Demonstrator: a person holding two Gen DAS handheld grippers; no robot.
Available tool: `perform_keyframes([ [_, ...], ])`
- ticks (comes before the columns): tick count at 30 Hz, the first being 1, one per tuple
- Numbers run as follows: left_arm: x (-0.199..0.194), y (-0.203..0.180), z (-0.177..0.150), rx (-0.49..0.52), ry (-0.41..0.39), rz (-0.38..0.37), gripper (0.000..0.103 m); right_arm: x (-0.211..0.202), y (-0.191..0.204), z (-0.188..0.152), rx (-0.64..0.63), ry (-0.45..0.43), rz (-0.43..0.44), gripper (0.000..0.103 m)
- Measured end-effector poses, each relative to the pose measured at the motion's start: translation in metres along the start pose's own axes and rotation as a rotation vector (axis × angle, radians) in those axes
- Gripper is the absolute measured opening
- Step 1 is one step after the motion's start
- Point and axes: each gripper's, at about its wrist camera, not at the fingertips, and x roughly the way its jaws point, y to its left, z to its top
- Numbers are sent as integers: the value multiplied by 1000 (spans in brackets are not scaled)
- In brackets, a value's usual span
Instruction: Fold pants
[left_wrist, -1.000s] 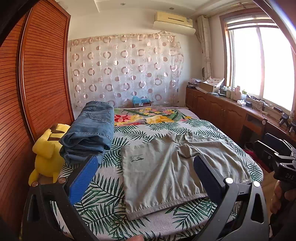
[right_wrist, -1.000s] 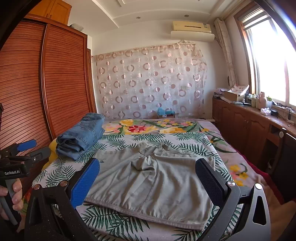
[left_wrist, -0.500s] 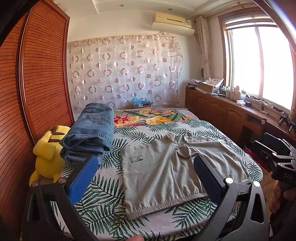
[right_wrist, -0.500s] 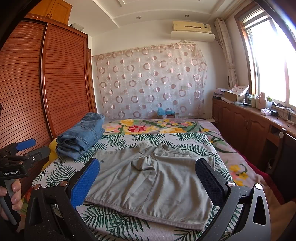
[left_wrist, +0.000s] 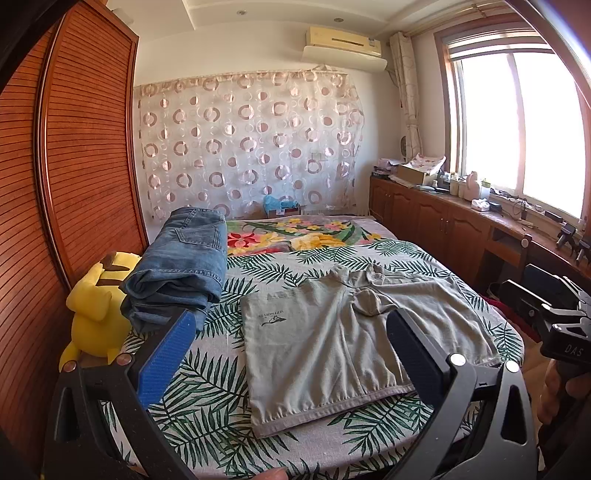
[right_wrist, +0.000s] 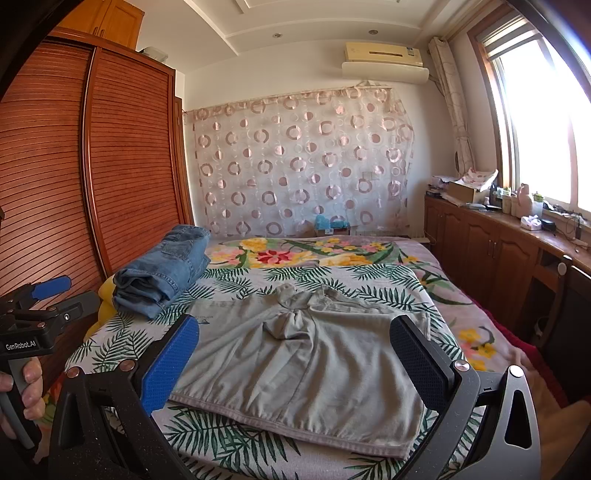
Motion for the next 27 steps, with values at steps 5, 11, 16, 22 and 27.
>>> perform_keyframes([
  [5,0,0,0,0,-1,1,103,0,0,0,-2,0,0,103],
  [11,-1,-1,0,2,-2,1,103,0,0,0,-2,0,0,103],
  [16,-11,-2,7,3,-5,-1,103,0,0,0,-1,0,0,103],
  [22,-11,-2,7,4,-5,-1,103,0,1,0,-3,0,1,103],
  [27,-11,-2,7,4,-7,-1,103,0,1,0,-2,-1,1,103],
])
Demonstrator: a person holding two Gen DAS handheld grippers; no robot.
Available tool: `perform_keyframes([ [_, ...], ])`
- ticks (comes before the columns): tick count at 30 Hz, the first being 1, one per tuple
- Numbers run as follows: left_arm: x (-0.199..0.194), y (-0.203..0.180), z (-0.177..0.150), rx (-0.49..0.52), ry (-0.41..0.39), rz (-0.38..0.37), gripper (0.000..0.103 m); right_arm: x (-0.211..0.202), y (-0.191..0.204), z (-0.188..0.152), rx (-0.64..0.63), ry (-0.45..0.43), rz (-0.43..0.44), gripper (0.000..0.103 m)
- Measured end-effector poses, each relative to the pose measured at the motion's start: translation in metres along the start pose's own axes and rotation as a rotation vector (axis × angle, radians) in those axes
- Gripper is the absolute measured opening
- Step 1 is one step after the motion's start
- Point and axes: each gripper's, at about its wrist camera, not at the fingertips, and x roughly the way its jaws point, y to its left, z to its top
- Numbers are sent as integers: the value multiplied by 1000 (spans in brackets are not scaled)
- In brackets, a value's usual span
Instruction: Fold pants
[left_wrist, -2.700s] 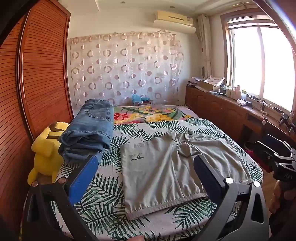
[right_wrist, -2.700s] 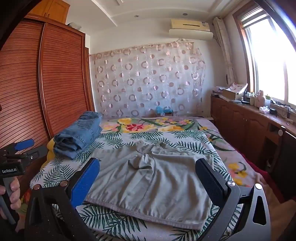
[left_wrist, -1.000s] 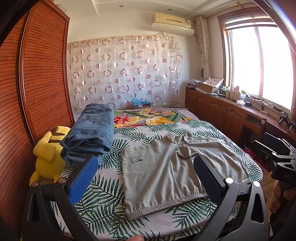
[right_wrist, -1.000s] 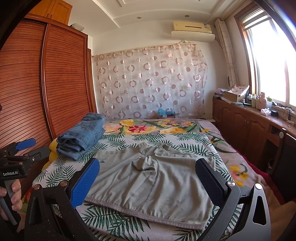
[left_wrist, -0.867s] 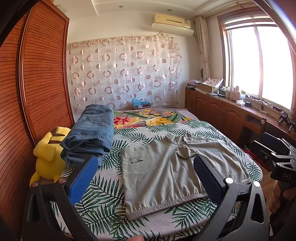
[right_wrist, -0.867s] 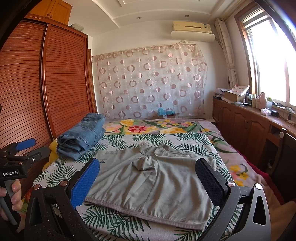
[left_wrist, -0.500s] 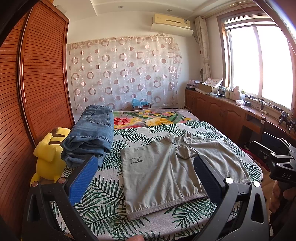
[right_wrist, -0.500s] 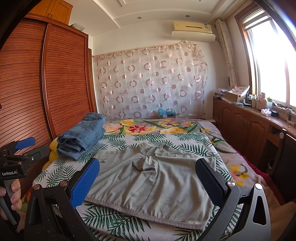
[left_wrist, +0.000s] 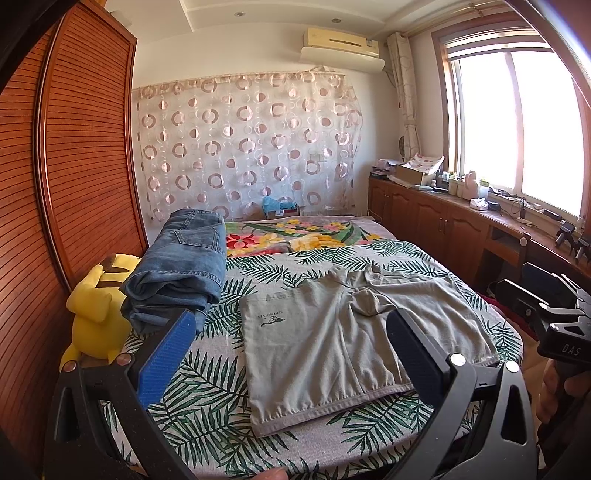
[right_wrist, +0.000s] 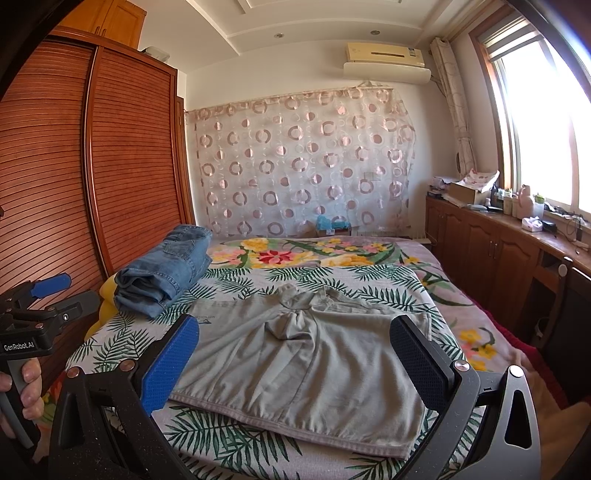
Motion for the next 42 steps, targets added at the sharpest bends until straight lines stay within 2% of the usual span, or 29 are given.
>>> perform_keyframes([
  [9,-6,-3,3,-1,8,1,103,1,1,-1,-2,5,3,103],
  [16,11,7,-9,-13,60,-4,103,5,-1,-4,-2,26,9,103],
  [23,32,23,-25,-22,131,-14,103,18,-12,-7,-6,77,5,103],
  [32,55,36,-43,-22,197,3,103,36,-28,-17,-18,166,-48,103],
  [42,74,49,-68,-23,287,-17,103,47,-44,-28,-19,253,-85,103],
])
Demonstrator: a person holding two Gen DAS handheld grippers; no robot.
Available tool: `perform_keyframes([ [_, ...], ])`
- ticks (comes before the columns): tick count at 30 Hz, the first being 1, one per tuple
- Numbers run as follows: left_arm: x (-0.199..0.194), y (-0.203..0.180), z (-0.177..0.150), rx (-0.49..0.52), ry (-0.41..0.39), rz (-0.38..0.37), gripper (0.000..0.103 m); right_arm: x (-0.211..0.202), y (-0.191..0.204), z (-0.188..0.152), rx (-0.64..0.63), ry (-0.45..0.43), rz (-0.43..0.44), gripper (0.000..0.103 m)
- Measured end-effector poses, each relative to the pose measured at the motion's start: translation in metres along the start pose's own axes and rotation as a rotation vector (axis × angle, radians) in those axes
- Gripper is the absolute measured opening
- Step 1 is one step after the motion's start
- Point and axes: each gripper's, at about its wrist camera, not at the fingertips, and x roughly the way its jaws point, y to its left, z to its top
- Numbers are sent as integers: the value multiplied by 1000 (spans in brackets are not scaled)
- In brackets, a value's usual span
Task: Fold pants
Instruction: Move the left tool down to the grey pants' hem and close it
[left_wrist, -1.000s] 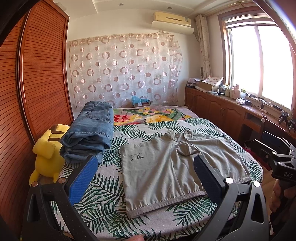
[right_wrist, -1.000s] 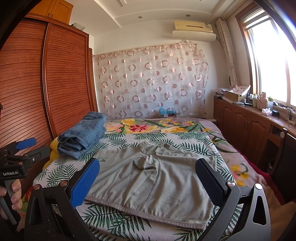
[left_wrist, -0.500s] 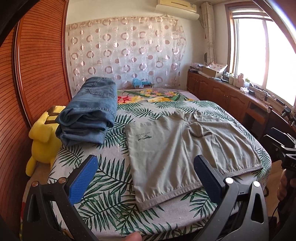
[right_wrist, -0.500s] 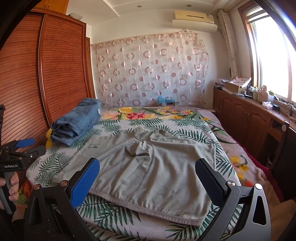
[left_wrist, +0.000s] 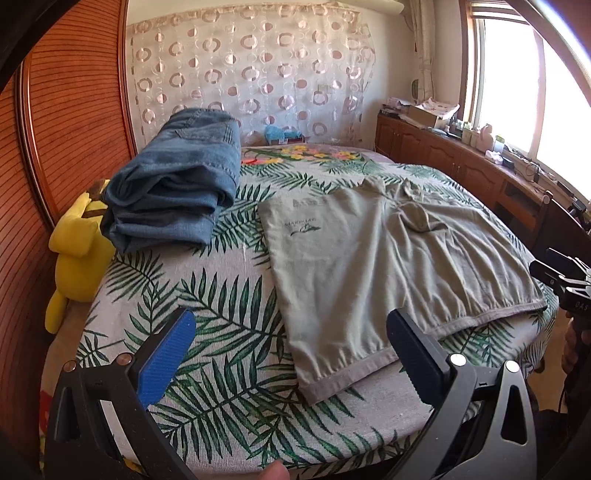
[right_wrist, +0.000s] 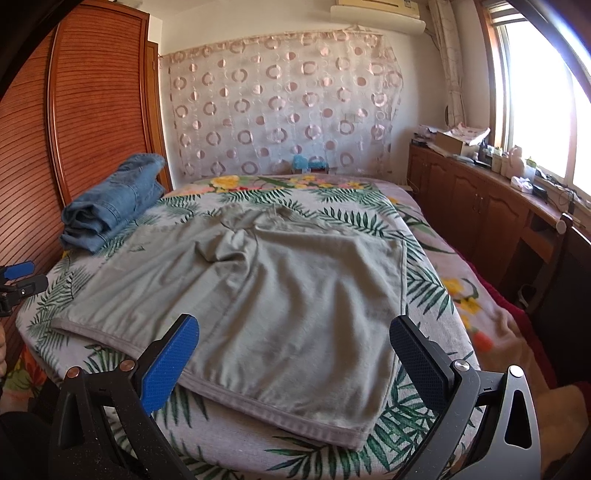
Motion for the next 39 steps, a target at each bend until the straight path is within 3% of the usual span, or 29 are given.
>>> perform_keyframes([
  [9,12,14,-15,-14,47,-28,99,4,1,-6,-10,108,2,103],
  [13,14,14,-21,-12,70,-63,87,0,6,-3,-18,142,-4,103],
  [17,15,13,-29,-11,89,-91,69,-14,8,-2,-32,123,-16,103],
  [26,8,8,-35,-6,77,-149,40,-33,-1,-13,-36,89,-5,103],
  [37,11,4,-39,12,103,-139,38,-12,0,-11,-30,72,0,103],
  [39,11,1,-39,23,102,-149,30,-9,0,-5,-31,74,1,103],
])
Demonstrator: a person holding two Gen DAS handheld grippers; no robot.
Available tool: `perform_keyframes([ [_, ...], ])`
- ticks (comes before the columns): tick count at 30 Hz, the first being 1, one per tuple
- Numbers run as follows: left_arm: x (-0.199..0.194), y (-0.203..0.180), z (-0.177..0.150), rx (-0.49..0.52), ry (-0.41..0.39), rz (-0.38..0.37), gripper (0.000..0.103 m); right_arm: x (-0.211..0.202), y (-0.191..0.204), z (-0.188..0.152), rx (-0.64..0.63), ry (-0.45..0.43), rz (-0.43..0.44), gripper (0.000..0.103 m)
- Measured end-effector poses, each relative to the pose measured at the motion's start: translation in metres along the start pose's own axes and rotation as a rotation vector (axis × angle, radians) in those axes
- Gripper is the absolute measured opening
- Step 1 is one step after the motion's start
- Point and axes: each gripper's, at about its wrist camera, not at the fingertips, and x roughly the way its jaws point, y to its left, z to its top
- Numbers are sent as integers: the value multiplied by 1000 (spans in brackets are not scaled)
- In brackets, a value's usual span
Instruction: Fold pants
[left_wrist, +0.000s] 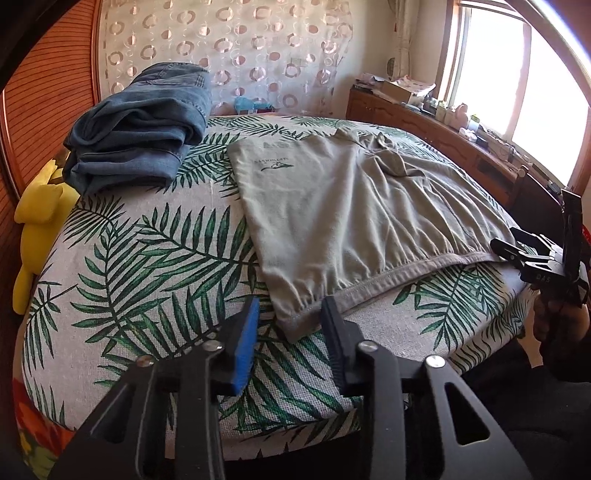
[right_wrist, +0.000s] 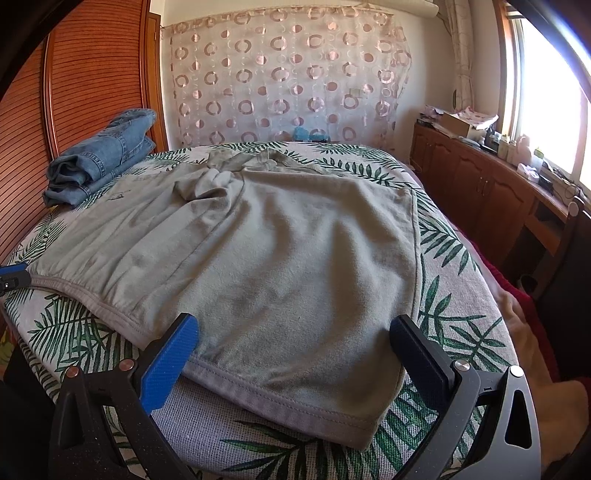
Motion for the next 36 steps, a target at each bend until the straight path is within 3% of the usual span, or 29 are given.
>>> perform_keyframes([
  [4,1,-5,4,21,-4,-12,11,1,-1,2,-1,-1,1,103],
  [7,-5,-9,11,27,-28,-28,9,1,-1,2,-1,-1,3,103],
  [17,-20,-43,51,113,-93,-102,7,1,-3,5,2,12,22,103],
  [36,-18,-130,132,264,-143,-261,6,-9,-26,8,72,-13,35,95],
])
